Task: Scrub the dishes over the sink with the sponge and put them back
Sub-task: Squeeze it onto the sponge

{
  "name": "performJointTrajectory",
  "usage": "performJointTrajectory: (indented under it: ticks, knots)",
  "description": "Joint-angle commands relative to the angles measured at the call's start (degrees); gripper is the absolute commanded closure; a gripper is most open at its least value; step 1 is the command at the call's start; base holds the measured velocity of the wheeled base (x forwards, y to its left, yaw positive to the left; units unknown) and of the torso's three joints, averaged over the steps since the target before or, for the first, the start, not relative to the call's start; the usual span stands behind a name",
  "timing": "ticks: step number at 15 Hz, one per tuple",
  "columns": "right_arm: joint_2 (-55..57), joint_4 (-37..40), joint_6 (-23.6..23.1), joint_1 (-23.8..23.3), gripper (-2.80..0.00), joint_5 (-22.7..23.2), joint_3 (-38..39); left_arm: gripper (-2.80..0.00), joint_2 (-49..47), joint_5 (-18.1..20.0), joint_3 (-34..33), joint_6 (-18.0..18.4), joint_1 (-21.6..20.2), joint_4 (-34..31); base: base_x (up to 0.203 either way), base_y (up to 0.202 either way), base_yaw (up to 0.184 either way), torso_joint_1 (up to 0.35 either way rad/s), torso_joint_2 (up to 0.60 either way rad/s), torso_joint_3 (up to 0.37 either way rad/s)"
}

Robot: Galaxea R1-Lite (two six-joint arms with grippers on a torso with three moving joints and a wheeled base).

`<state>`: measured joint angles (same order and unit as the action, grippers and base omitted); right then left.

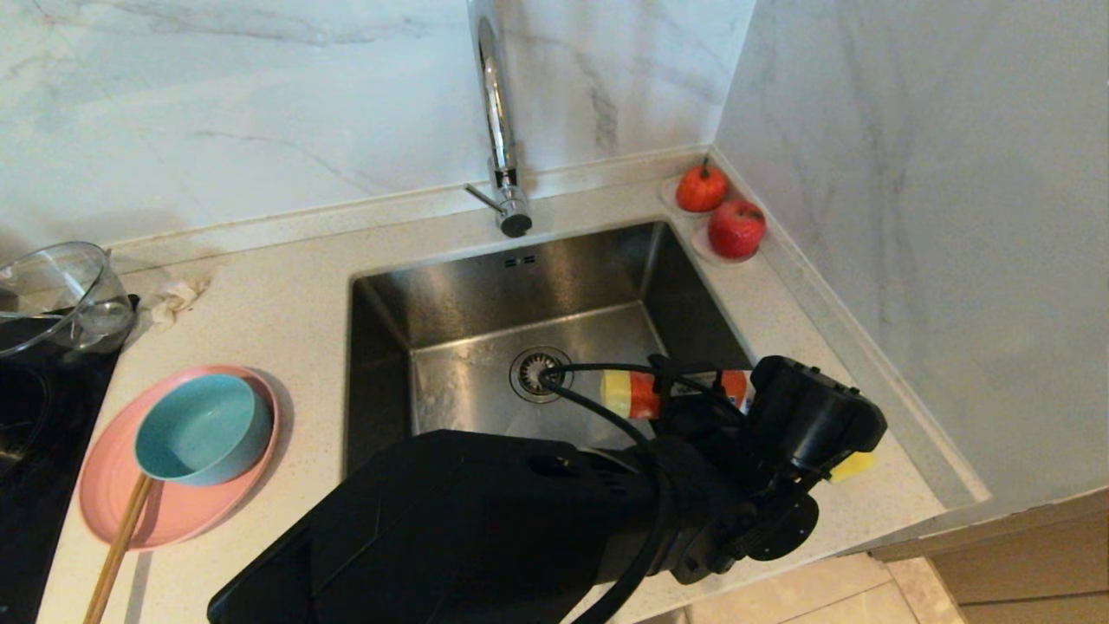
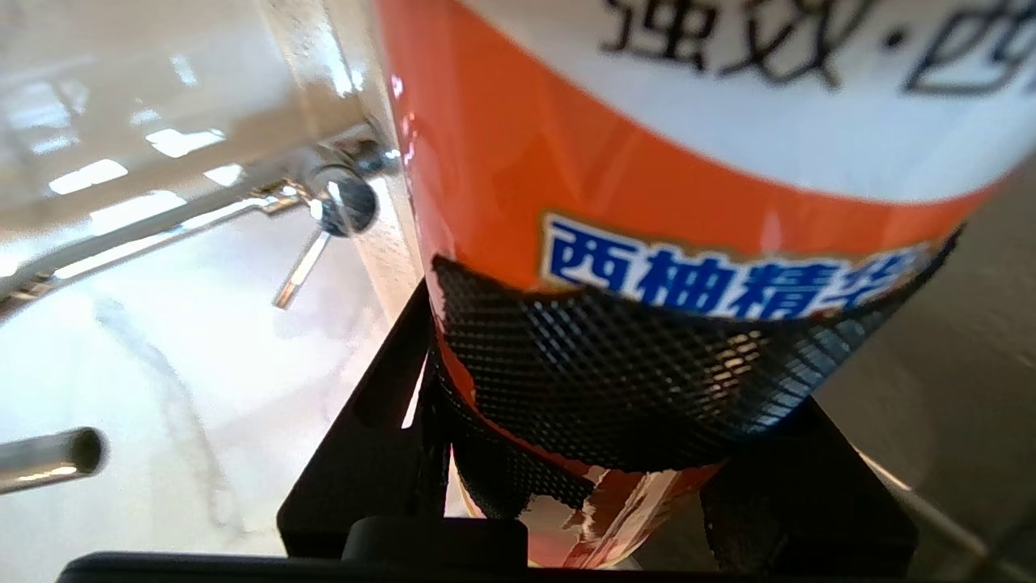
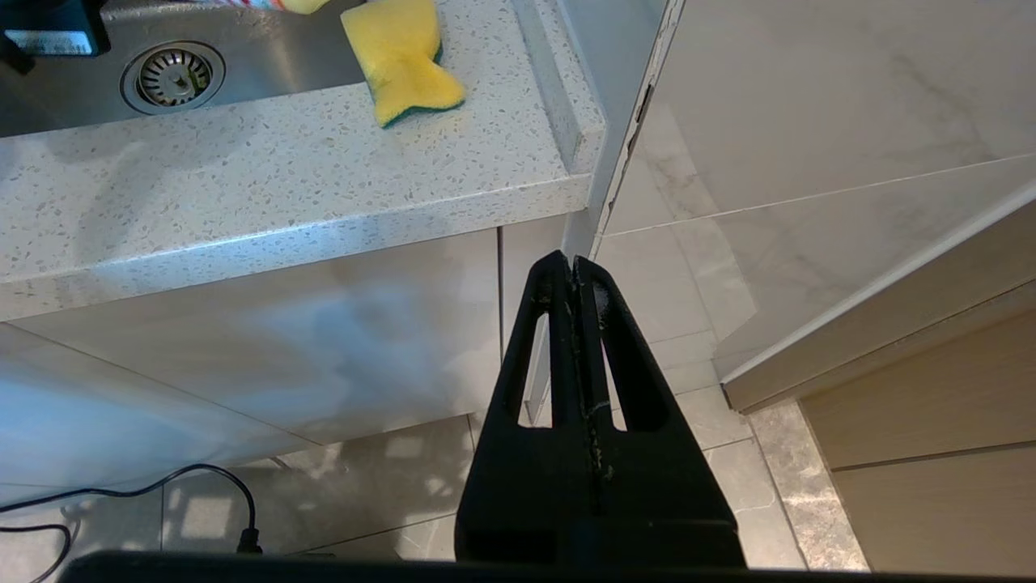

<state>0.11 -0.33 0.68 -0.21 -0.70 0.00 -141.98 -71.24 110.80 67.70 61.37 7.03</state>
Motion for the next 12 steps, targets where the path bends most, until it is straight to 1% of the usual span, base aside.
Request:
performJointTrajectory:
  ticks: [1,3,4,6,9,12]
  knots:
    - [0.1,0.0,0.0,0.0,0.0,0.0,0.0,0.0,-0.5,-0.4,-0.1,2.9,0.2,3.2,0.0,0.0,0.0,0.0,0.0,0.0]
    - [0.1,0.0,0.0,0.0,0.0,0.0,0.0,0.0,-1.1,-0.4,-0.1,5.0,0.2,6.4,0.0,0.0,0.0,0.0,0.0,0.0]
    - [0.1,0.0,0.0,0.0,0.0,0.0,0.0,0.0,-1.7,-0.5,-0.1,5.5,0.2,7.6,0.0,0.0,0.0,0.0,0.0,0.0]
    - [0.1,0.0,0.0,0.0,0.0,0.0,0.0,0.0,-1.8,-1.5,-0.6,5.7,0.3,7.0,0.0,0.0,0.0,0.0,0.0,0.0]
    - [0.1,0.0,0.0,0.0,0.0,0.0,0.0,0.0,-2.1,-1.5,-0.6,7.4,0.7,7.6,0.0,0.0,0.0,0.0,0.0,0.0]
    - [0.1,0.0,0.0,0.0,0.0,-0.1,0.0,0.0,-1.9,-1.6,-0.6,7.4,1.0,7.6,0.0,0.0,0.0,0.0,0.0,0.0]
